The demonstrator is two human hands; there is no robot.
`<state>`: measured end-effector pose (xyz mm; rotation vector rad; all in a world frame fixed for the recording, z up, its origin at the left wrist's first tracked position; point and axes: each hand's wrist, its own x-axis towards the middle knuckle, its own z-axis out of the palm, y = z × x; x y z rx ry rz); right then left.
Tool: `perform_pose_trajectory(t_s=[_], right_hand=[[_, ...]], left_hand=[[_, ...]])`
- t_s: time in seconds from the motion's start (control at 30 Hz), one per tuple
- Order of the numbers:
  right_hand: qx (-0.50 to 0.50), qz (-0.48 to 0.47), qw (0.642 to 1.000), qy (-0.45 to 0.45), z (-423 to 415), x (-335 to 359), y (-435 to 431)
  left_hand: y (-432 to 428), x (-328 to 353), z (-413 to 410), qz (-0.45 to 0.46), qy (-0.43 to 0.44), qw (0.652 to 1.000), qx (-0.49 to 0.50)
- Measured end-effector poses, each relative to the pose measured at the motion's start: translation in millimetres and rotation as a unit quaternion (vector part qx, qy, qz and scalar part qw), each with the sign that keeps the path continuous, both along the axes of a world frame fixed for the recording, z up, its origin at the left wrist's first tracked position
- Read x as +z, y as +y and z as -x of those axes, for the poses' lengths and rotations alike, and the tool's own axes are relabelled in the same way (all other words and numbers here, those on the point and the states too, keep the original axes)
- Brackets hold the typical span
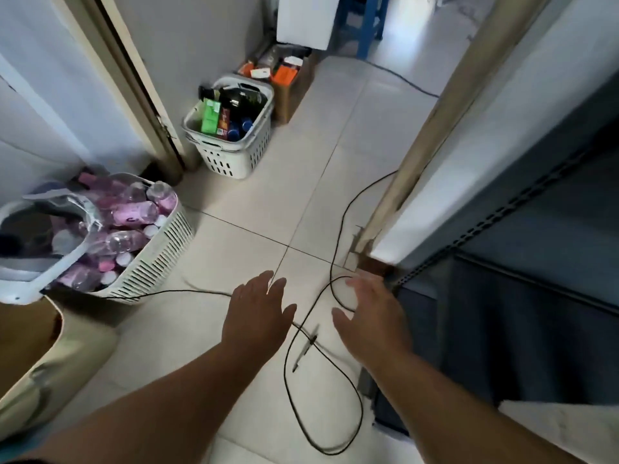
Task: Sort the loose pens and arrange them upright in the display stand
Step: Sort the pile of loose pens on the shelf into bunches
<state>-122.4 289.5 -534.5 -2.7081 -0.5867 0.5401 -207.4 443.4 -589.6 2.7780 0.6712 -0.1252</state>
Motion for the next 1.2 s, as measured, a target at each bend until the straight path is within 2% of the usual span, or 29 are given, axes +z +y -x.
perform_pose_trajectory(t_s=[0.27,0.57,0.9,1.2], right_hand=[[-0.062,0.035,0.995,0.066,13,-178,9],[-0.077,0.102,0.985,0.114,33,-327,25],[-0.052,0.145,0.98,0.127,35,-395,40],[-0.012,0.256,0.945,0.204,44,-442,36]], left_hand=[[19,-160,6,-0.032,0.045,0.996,-0.073],[52,-271,9,-0.011,0.082,0.992,-0.099],[66,-313,5,0.008,0.07,0.991,-0.11],[62,-332,2,0.029,0.1,0.99,-0.094]])
